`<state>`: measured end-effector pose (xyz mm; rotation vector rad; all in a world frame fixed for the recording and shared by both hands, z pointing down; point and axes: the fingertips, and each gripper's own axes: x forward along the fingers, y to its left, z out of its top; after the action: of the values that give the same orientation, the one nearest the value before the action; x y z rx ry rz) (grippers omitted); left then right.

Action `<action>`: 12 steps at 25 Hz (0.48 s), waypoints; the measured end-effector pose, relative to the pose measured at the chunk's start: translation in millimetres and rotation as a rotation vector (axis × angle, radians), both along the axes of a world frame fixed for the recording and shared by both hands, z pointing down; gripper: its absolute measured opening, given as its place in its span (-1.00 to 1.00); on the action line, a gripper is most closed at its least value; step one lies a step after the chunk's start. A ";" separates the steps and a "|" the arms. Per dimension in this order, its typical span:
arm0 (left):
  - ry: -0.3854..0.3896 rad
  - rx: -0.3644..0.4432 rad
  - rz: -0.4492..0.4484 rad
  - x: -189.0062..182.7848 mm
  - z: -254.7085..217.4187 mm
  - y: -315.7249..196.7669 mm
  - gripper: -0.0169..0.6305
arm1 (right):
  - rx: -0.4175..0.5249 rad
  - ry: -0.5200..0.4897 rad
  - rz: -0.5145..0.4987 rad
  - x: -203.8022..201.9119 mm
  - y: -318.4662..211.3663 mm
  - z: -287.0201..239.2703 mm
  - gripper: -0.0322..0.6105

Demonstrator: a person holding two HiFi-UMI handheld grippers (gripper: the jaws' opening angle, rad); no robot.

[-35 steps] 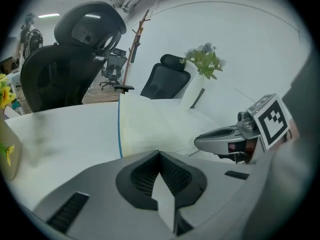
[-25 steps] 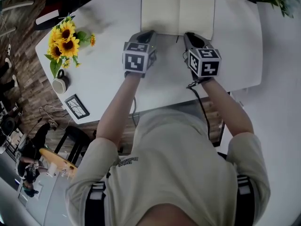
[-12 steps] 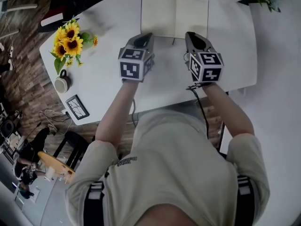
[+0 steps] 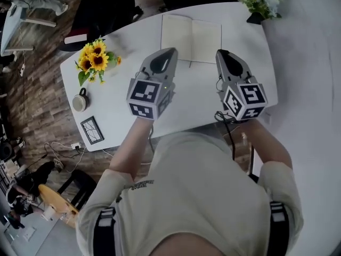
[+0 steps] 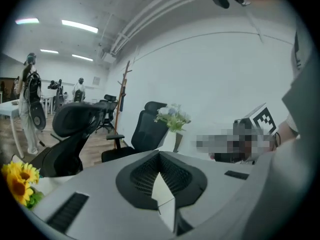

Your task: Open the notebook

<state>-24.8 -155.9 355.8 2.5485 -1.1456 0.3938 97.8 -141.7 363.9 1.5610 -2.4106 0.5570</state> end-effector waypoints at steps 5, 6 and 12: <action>-0.001 0.156 0.091 20.5 -63.1 33.1 -0.92 | 0.133 -0.001 -0.063 -1.0 29.7 -68.9 -0.89; -0.002 0.177 0.095 22.4 -71.9 39.1 -0.92 | 0.143 -0.016 -0.063 -0.4 34.4 -77.6 -0.89; 0.017 0.218 0.080 29.3 -94.8 72.9 -0.92 | 0.139 -0.092 -0.086 -4.7 60.8 -97.3 -0.89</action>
<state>4.6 -83.1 260.9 2.7868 -1.1395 0.2783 93.0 -81.0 266.6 1.5057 -2.6224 0.4625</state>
